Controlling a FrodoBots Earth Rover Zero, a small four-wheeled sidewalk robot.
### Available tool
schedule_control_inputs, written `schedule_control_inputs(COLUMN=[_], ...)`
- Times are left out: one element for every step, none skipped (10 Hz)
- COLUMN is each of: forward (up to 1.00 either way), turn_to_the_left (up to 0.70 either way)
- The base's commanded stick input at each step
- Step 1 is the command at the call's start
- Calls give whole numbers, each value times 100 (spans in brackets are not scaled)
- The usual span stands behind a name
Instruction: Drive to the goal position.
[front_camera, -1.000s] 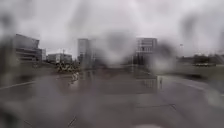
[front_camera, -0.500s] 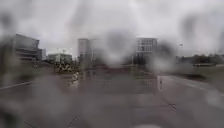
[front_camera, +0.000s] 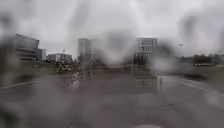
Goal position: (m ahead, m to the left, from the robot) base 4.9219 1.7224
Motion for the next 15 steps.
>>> schedule_control_inputs(forward=[11,11,9,8,7,7,7,8,8,8,9,8,8,8,7], turn_to_the_left=[0,0,0,0,0,0,0,0,0,0,0,0,0,0,0])
